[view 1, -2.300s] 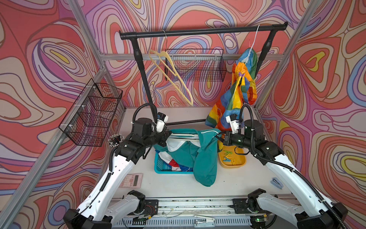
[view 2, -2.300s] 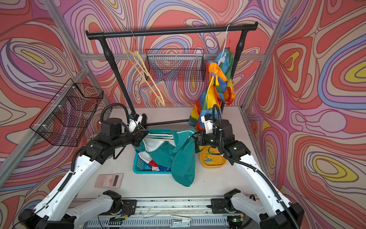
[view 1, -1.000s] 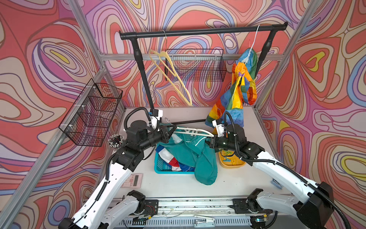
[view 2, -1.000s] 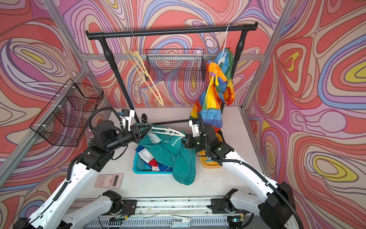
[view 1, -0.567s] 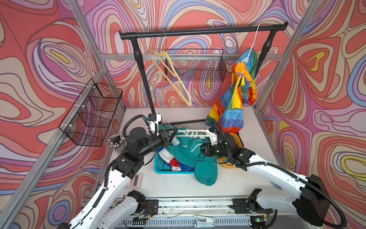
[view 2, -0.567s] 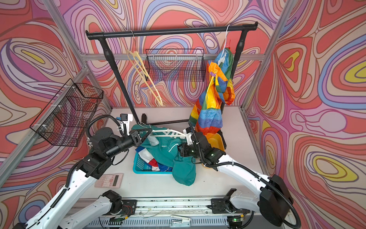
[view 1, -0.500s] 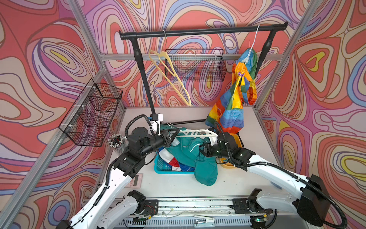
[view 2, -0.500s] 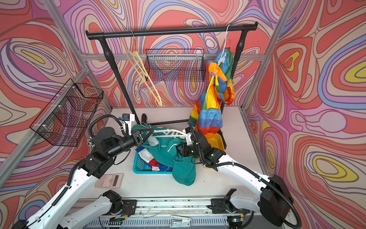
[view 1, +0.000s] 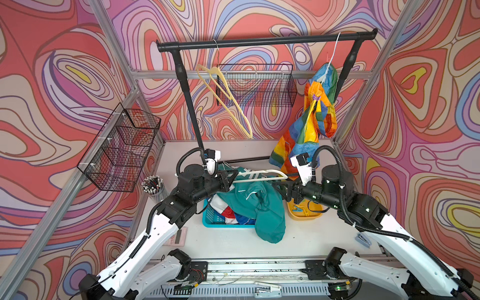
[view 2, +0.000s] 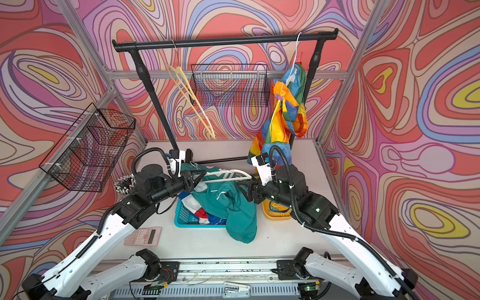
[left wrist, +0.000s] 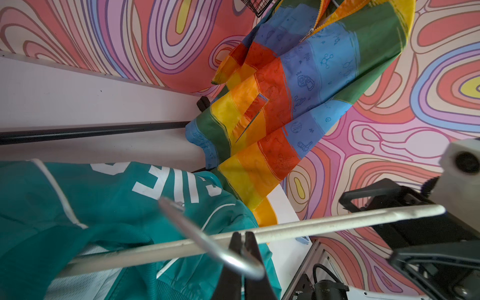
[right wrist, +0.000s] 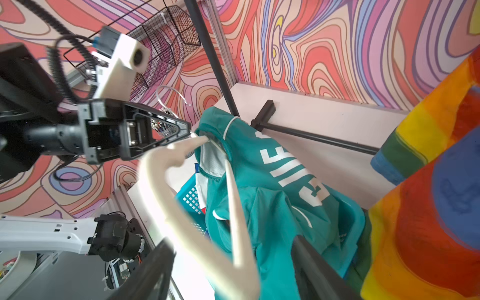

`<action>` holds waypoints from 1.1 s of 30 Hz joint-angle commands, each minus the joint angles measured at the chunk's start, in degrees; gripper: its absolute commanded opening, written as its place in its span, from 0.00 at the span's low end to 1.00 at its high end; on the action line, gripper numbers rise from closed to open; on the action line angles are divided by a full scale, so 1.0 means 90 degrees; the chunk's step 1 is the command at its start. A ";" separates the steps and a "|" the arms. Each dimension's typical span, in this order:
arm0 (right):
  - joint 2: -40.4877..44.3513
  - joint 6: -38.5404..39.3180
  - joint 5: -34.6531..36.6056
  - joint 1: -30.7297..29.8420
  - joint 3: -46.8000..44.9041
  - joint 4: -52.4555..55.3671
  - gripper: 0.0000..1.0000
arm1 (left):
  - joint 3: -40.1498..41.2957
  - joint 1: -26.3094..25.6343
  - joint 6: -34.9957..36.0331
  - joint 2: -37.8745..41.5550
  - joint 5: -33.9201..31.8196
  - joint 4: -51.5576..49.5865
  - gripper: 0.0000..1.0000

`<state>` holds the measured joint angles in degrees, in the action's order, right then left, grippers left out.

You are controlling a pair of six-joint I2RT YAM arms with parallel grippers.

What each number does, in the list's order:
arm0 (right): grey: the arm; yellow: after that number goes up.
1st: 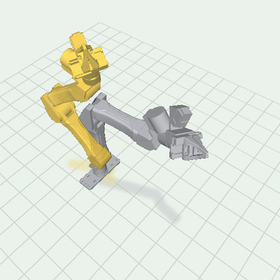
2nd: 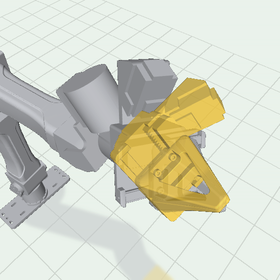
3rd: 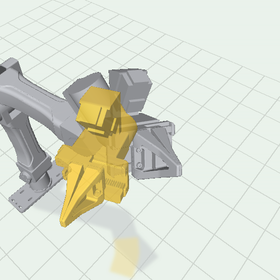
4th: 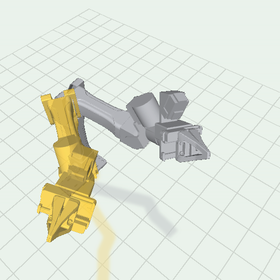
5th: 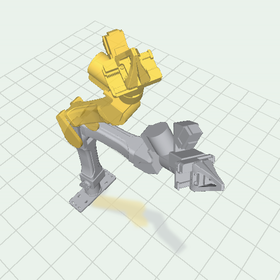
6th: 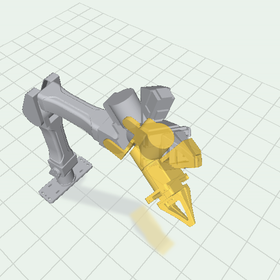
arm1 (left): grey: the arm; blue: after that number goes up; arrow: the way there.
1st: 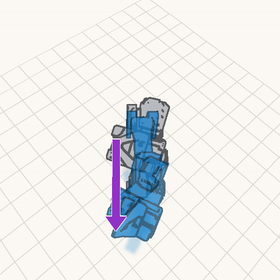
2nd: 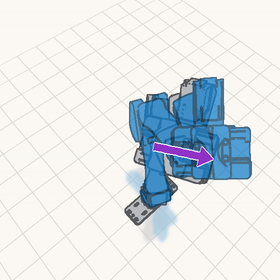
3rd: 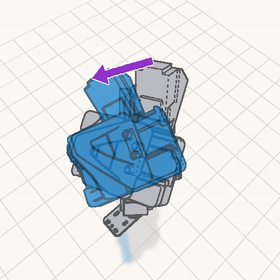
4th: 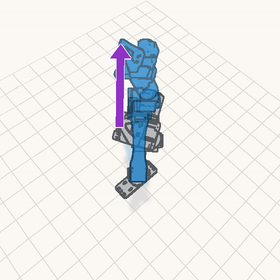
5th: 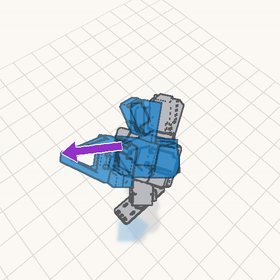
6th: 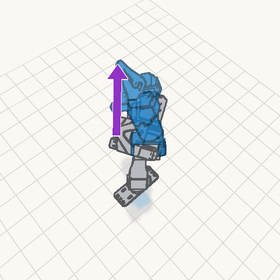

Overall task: Remove the clothespins securing jackets to the hanger
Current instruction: Remove the jacket from the hanger.

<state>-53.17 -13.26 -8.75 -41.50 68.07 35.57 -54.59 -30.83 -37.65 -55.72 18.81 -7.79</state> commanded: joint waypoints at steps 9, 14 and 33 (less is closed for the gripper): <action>-0.0465 0.1742 0.0395 -0.0033 0.1264 0.1787 0.57 | -0.0378 -0.0207 0.0275 -0.0262 0.0003 -0.0321 0.00; -0.0691 0.2086 0.0425 -0.0036 0.1508 0.1938 0.50 | -0.0458 -0.0246 0.0335 -0.0322 0.0137 -0.0431 0.00; -0.0032 0.1974 -0.0208 -0.0033 0.1380 0.1981 0.00 | -0.0670 -0.0295 0.0256 -0.0040 0.0061 -0.0354 0.56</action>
<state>-56.14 4.69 -11.38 -41.76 79.59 52.05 -59.16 -33.43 -35.29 -58.89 19.66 -11.66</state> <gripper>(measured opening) 0.039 0.431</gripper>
